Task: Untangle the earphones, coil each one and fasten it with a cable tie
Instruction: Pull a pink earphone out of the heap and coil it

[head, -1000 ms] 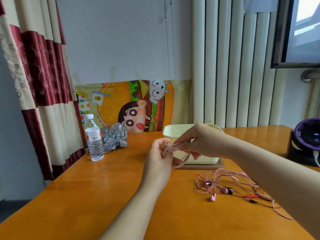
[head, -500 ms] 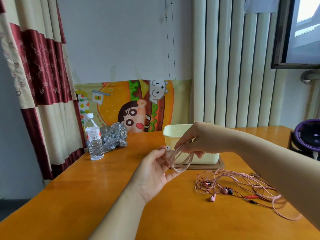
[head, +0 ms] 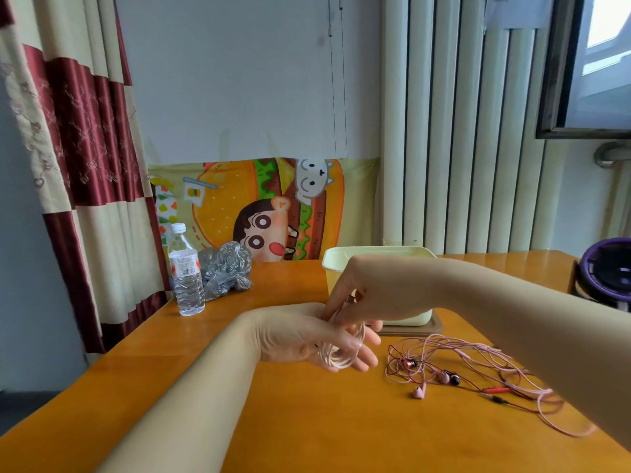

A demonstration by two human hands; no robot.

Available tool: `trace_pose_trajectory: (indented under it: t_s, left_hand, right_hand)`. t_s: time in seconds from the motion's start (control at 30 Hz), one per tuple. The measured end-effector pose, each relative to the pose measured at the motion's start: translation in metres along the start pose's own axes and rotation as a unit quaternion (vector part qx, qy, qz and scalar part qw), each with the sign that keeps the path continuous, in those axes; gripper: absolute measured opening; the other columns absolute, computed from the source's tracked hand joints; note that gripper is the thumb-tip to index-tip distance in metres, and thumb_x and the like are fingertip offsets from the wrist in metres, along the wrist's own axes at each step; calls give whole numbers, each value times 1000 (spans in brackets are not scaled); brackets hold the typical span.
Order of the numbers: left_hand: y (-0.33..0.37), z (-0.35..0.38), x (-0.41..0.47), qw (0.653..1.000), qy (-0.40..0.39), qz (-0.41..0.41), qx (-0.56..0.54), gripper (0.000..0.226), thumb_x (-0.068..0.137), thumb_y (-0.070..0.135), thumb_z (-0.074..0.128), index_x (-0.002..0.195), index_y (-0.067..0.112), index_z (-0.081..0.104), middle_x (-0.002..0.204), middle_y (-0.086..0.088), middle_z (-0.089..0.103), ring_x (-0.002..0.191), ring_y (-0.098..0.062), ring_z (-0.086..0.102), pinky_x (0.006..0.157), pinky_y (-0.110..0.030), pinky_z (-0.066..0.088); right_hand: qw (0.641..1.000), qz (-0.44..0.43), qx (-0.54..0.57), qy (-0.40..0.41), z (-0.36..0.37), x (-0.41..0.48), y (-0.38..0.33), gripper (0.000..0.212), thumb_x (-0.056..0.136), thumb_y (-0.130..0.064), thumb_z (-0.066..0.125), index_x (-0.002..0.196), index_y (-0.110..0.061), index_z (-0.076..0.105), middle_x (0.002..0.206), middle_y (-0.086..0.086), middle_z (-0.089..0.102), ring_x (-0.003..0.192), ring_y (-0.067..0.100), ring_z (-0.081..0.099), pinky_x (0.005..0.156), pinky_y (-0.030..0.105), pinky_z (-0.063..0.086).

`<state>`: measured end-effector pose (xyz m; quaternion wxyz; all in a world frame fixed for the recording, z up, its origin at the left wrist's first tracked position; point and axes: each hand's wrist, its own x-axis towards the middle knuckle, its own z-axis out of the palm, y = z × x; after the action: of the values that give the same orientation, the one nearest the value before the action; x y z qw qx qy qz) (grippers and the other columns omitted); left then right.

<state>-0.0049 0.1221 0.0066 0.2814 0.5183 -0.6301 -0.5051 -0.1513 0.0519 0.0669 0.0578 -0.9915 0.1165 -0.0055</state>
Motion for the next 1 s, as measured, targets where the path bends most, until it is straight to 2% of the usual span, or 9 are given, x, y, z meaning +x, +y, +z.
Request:
trace_pose_trajectory:
  t_s: [0.13,0.27,0.37,0.47,0.57,0.7,0.83,0.93,1.0]
  left_hand:
    - [-6,1,0,997,-3,-10,-72,20,87,28,66,101,14,63,83,2,61,85,-14,64,85,-39,55]
    - [-11,4,-2,988,22,19,-153,53,71,48,66,108,9,62,78,5,56,71,-6,55,70,-24,53]
    - [-15,3,-3,980,11,42,-194,73,69,59,65,117,5,60,83,3,58,73,-7,56,72,-24,53]
    - [-18,2,-2,976,22,45,-214,71,73,53,66,122,2,58,85,2,59,76,-9,58,74,-26,53]
    - [-15,6,-3,979,55,31,-195,52,79,37,63,120,5,60,82,2,58,77,-10,56,74,-27,53]
    - [-9,9,-5,990,97,13,-101,37,88,22,57,121,6,59,85,0,54,82,-11,57,84,-33,53]
    - [1,18,-7,983,148,-29,103,18,99,22,45,105,19,62,87,3,59,83,-4,61,87,-32,52]
    - [5,24,-6,951,192,-38,240,20,99,27,41,92,29,59,91,4,66,64,8,56,68,-22,47]
    - [4,27,-7,933,223,-30,281,20,98,27,41,88,29,58,96,1,69,58,1,54,56,-20,40]
  right_hand:
    - [1000,-7,8,25,4,-1,7,25,92,-27,57,113,-35,68,99,-6,73,81,11,67,77,28,55]
    - [998,11,5,54,7,-7,12,24,92,-26,58,113,-31,69,104,-12,70,85,4,63,75,13,49]
    - [998,20,-25,62,9,-8,12,24,94,-24,56,113,-28,69,102,-9,69,82,6,61,71,12,47]
    - [997,14,-52,61,10,-8,12,25,94,-23,53,114,-27,69,104,-7,69,88,11,62,82,25,51]
    - [997,6,-52,59,10,-8,12,28,95,-21,52,117,-29,67,108,-9,68,90,7,61,80,17,48]
    - [997,7,-47,59,11,-6,16,28,94,-21,53,117,-30,67,105,-11,67,82,3,56,68,8,41]
    - [999,4,17,34,11,-7,23,25,92,-24,58,114,-32,68,106,-13,69,78,2,61,68,10,46]
    - [995,17,99,14,7,-9,28,23,90,-26,61,109,-35,70,98,-15,71,64,0,61,62,11,47]
    - [989,28,144,22,8,-9,32,21,90,-26,62,105,-37,70,95,-15,71,71,2,64,68,13,51]
